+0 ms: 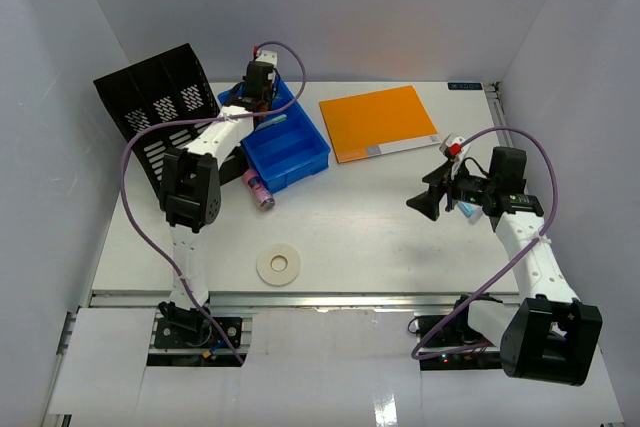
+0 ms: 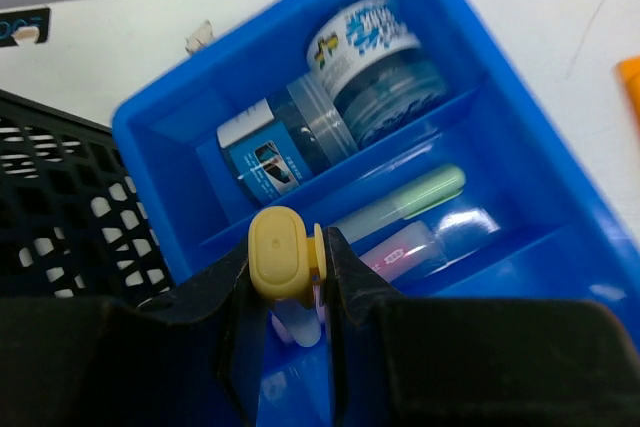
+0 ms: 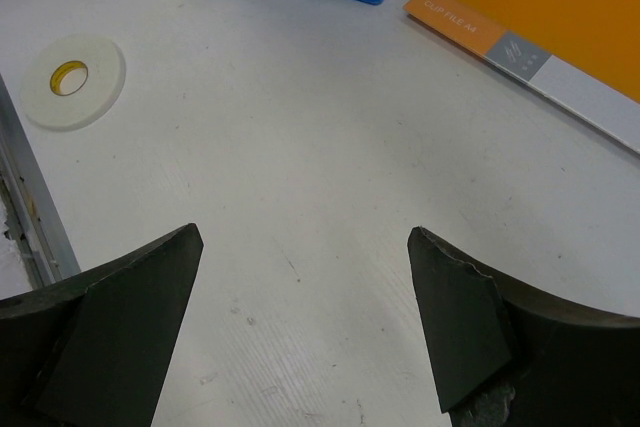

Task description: Organize the desk

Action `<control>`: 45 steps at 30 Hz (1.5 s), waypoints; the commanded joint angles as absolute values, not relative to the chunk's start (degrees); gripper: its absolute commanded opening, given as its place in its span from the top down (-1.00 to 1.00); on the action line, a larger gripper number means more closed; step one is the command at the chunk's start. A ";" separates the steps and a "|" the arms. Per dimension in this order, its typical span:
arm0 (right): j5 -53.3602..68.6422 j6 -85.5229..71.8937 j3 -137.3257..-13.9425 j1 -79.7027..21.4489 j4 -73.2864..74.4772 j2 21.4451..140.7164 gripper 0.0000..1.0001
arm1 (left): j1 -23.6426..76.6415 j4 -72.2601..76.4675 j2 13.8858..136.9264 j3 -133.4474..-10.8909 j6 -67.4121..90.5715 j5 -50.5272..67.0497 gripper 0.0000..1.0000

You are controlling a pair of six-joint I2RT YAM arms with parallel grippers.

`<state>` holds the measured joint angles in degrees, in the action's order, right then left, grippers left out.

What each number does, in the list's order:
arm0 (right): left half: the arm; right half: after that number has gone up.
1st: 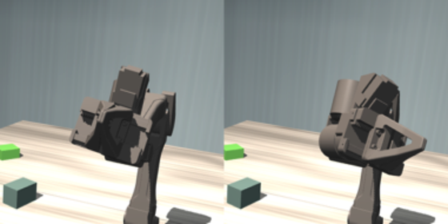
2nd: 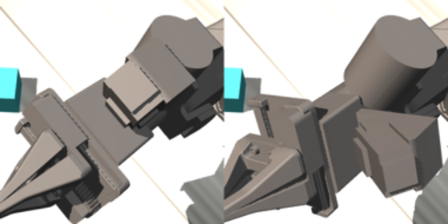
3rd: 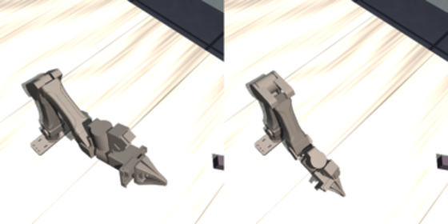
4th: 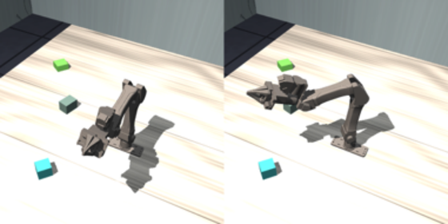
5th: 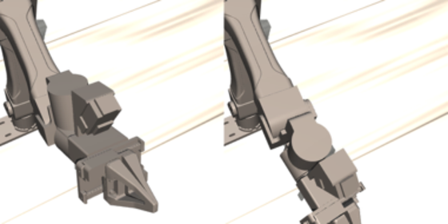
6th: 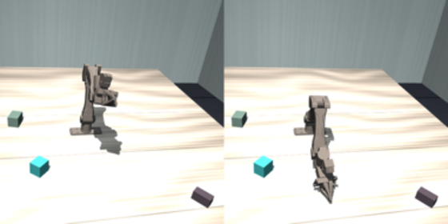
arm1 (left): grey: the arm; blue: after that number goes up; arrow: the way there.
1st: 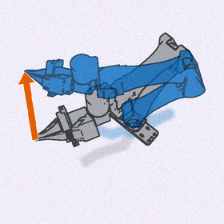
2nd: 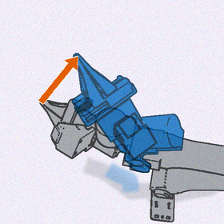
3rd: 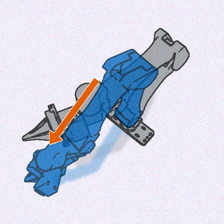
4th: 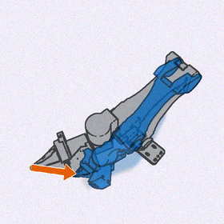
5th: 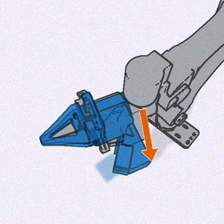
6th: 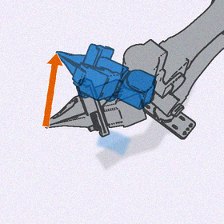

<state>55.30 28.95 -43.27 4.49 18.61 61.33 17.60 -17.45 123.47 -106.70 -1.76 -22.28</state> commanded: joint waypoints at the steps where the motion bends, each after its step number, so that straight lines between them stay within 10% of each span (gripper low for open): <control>1: 56.65 29.47 -44.21 5.23 18.81 62.01 -0.80 | 17.95 -14.11 124.65 -110.43 -8.06 -25.05 0.67; 7: 56.52 29.44 -44.21 5.64 18.81 62.60 -0.81 | 17.93 -13.19 126.81 -108.30 -9.82 -23.77 0.59; 13: 55.40 29.94 -44.21 6.12 18.90 63.08 -0.80 | 18.16 -15.61 126.56 -106.15 -8.35 -21.36 -0.62; 16: 54.01 30.69 -44.12 6.95 18.95 63.40 -0.80 | 19.08 -18.33 126.12 -108.39 -7.45 -20.47 -0.83; 24: 51.94 34.36 -43.32 11.60 19.94 61.69 -0.80 | 20.92 -22.05 114.39 -106.40 1.79 -11.61 -0.89; 34: 19.63 23.60 -44.33 11.78 15.45 63.31 -0.81 | 20.83 -4.29 78.87 -61.38 16.89 24.80 -0.92; 45: 21.66 43.01 -54.71 11.73 29.44 77.11 -0.80 | 20.52 5.10 59.60 -39.86 16.22 33.84 -0.93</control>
<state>21.52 34.84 -49.85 11.62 24.18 73.20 20.96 1.58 64.33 -39.37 16.45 29.09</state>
